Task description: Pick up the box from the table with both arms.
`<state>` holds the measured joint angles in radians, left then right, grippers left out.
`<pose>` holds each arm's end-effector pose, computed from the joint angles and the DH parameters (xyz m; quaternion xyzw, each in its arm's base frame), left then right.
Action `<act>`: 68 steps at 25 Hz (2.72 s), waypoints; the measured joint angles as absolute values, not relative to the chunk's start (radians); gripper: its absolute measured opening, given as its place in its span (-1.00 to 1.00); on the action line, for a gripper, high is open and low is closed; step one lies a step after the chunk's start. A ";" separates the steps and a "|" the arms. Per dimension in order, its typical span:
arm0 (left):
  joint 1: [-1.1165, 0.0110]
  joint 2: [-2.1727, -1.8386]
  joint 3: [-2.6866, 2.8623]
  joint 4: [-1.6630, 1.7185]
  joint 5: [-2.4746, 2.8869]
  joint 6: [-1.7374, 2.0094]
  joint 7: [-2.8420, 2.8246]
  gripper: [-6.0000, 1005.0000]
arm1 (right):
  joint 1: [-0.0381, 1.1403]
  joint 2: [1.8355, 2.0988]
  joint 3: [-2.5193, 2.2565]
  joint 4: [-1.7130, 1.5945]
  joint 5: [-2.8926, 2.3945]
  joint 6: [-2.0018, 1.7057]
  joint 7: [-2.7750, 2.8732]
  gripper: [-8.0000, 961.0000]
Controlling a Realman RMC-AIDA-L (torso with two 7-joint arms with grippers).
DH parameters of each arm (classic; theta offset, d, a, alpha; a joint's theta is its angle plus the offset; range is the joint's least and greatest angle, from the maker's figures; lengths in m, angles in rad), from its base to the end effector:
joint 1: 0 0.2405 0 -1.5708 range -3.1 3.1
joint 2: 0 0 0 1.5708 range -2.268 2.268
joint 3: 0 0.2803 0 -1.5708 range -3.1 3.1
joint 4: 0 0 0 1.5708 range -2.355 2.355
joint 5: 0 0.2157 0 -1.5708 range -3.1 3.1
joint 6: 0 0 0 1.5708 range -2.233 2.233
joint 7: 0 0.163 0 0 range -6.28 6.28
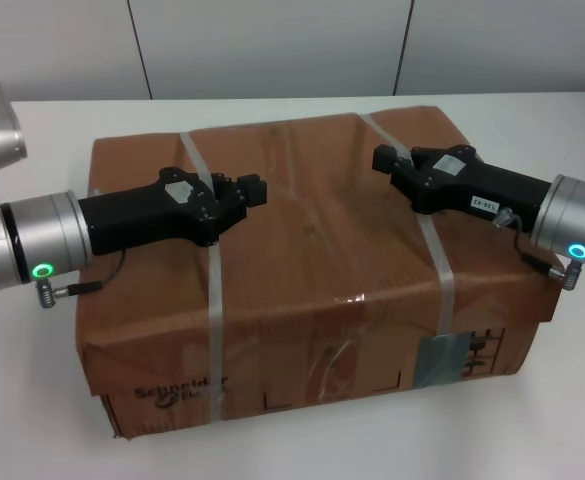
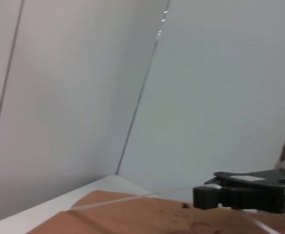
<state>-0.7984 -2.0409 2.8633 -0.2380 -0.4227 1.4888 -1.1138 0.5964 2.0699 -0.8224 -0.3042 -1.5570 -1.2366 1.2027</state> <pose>-0.2494 0.3833 -0.0639 -0.9130 -0.2309 -0.3066 0.1385 0.2744 0.3861 -0.0660 -0.8712 0.2929 0.3213 0.2280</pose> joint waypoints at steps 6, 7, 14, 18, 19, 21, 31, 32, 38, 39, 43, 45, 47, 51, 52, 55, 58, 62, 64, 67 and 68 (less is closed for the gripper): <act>-0.794 -2.041 2.864 -0.256 -0.423 1.541 -1.091 -0.80 | 0.582 2.069 -0.827 -0.304 -1.522 -1.286 1.186 -0.94; -0.794 -2.041 2.864 -0.257 -0.423 1.548 -1.088 -0.80 | 0.579 2.068 -0.827 -0.304 -1.520 -1.291 1.186 -0.94; -0.792 -2.043 2.863 -0.285 -0.424 1.595 -1.083 -0.80 | 0.574 2.068 -0.828 -0.304 -1.517 -1.315 1.186 -0.94; -0.791 -2.044 2.863 -0.293 -0.425 1.600 -1.083 -0.80 | 0.574 2.069 -0.829 -0.304 -1.517 -1.319 1.187 -0.94; -0.790 -2.044 2.863 -0.294 -0.427 1.602 -1.083 -0.80 | 0.574 2.069 -0.829 -0.304 -1.517 -1.319 1.187 -0.94; -0.785 -2.043 2.863 -0.296 -0.432 1.610 -1.082 -0.80 | 0.574 2.069 -0.829 -0.304 -1.517 -1.323 1.188 -0.94; -0.779 -2.042 2.864 -0.298 -0.434 1.616 -1.080 -0.80 | 0.574 2.069 -0.830 -0.304 -1.517 -1.334 1.190 -0.94; -0.779 -2.042 2.864 -0.298 -0.434 1.616 -1.079 -0.80 | 0.574 2.069 -0.830 -0.304 -1.517 -1.334 1.190 -0.94; -0.779 -2.041 2.864 -0.298 -0.434 1.616 -1.078 -0.80 | 0.574 2.069 -0.830 -0.304 -1.517 -1.335 1.191 -0.94; -0.779 -2.041 2.864 -0.298 -0.434 1.616 -1.078 -0.80 | 0.574 2.069 -0.830 -0.304 -1.517 -1.336 1.191 -0.94; -0.779 -2.040 2.864 -0.298 -0.434 1.616 -1.077 -0.80 | 0.574 2.069 -0.830 -0.304 -1.517 -1.338 1.192 -0.94; -0.779 -2.040 2.864 -0.298 -0.434 1.617 -1.077 -0.80 | 0.574 2.069 -0.830 -0.304 -1.517 -1.343 1.192 -0.94; -0.779 -2.040 2.864 -0.298 -0.434 1.617 -1.077 -0.80 | 0.574 2.069 -0.830 -0.304 -1.517 -1.348 1.193 -0.94; -0.779 -2.040 2.864 -0.298 -0.434 1.618 -1.076 -0.80 | 0.575 2.069 -0.830 -0.304 -1.517 -1.349 1.193 -0.94; -0.779 -2.040 2.864 -0.298 -0.434 1.619 -1.076 -0.80 | 0.575 2.069 -0.830 -0.304 -1.517 -1.349 1.193 -0.94; -0.779 -2.040 2.864 -0.297 -0.434 1.621 -1.075 -0.80 | 0.575 2.069 -0.830 -0.304 -1.517 -1.349 1.193 -0.94; -0.779 -2.040 2.864 -0.298 -0.434 1.621 -1.075 -0.80 | 0.575 2.069 -0.830 -0.304 -1.517 -1.350 1.193 -0.94; -0.779 -2.040 2.864 -0.298 -0.434 1.621 -1.075 -0.80 | 0.575 2.071 -0.830 -0.304 -1.517 -1.351 1.193 -0.94; -0.779 -2.040 2.864 -0.297 -0.434 1.622 -1.075 -0.80 | 0.575 2.071 -0.830 -0.304 -1.517 -1.354 1.193 -0.94; -0.779 -2.040 2.864 -0.297 -0.434 1.622 -1.075 -0.80 | 0.575 2.071 -0.828 -0.304 -1.517 -1.360 1.194 -0.94; -0.779 -2.040 2.864 -0.298 -0.434 1.621 -1.075 -0.80 | 0.575 2.071 -0.828 -0.304 -1.517 -1.360 1.193 -0.94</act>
